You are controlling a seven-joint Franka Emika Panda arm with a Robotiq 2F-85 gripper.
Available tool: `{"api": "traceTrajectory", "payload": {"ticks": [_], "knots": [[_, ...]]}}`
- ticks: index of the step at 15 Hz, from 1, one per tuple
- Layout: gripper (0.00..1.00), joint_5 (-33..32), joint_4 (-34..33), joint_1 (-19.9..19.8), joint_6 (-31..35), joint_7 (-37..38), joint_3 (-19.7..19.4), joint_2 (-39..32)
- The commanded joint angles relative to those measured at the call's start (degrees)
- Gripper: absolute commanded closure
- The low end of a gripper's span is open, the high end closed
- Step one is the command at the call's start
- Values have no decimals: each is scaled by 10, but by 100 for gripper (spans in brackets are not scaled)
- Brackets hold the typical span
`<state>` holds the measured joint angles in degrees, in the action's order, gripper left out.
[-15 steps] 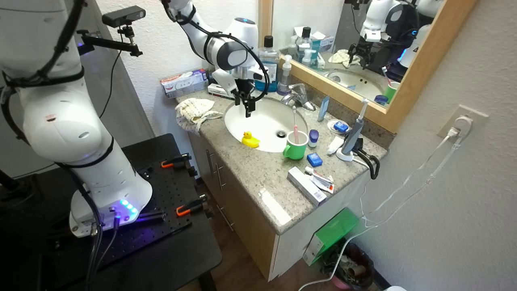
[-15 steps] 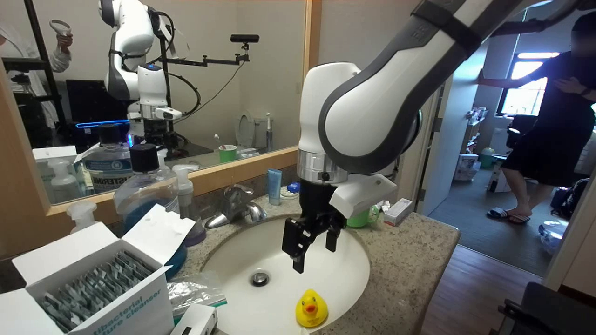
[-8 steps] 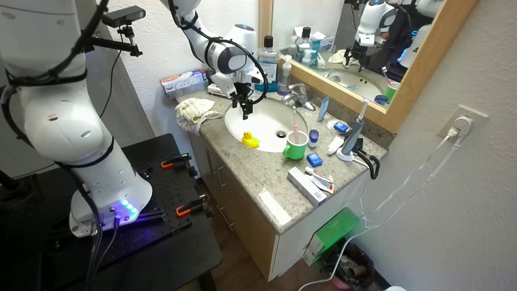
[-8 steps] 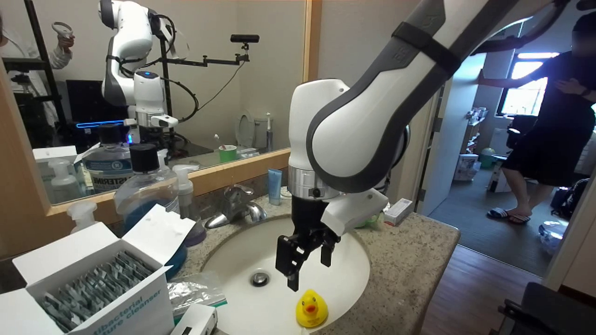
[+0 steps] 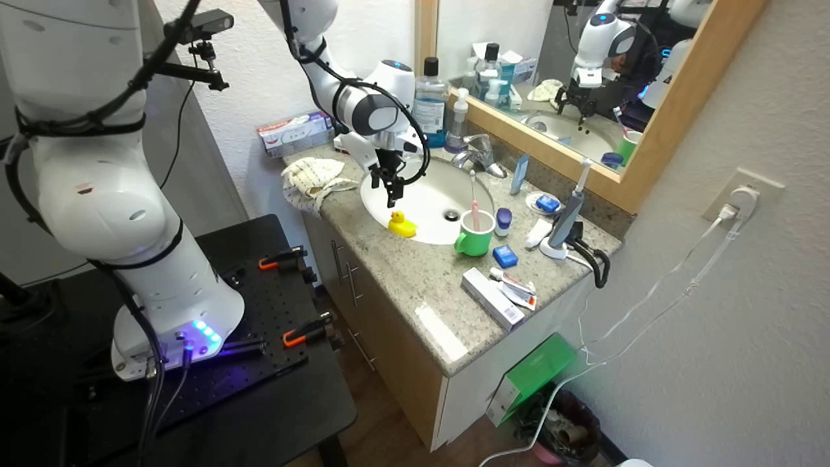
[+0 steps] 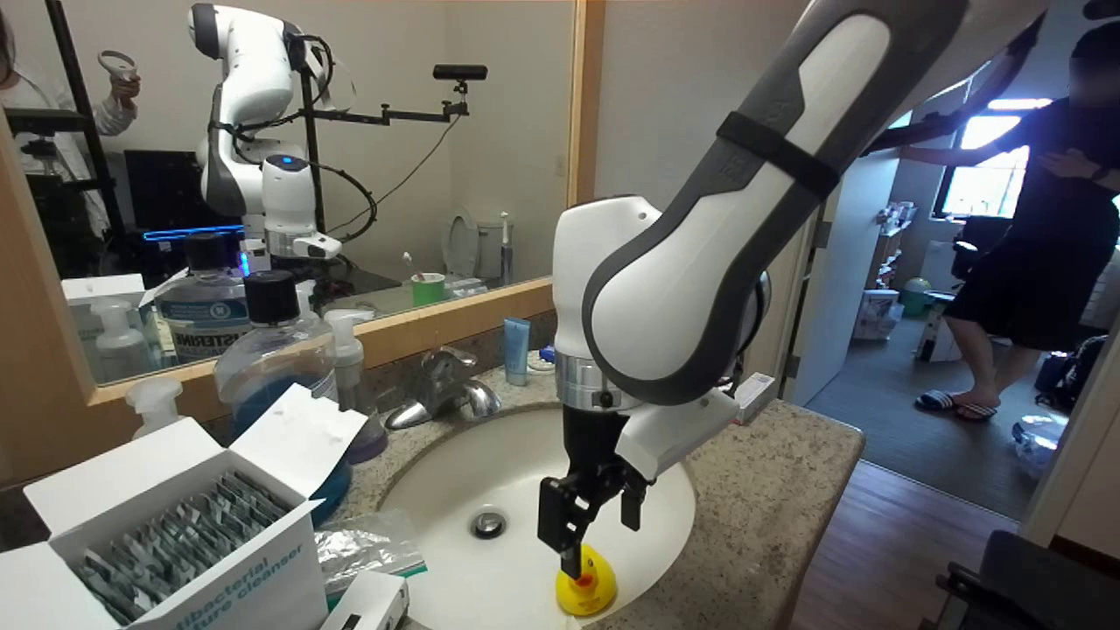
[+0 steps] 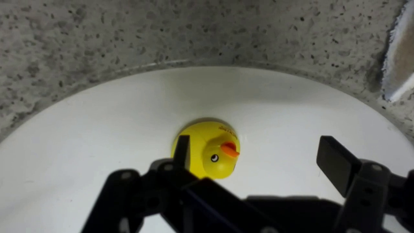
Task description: Remove the yellow rubber duck from the sink
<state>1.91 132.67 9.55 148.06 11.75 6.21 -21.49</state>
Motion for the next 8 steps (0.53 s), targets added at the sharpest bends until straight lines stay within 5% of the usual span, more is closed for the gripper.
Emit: {"api": "traceTrajectory", "payload": {"ticks": [1,8], "knots": [[0,4,-5,5,22,7,-5,-18],[0,-2,-9,11,66,11,-14,-46]]}}
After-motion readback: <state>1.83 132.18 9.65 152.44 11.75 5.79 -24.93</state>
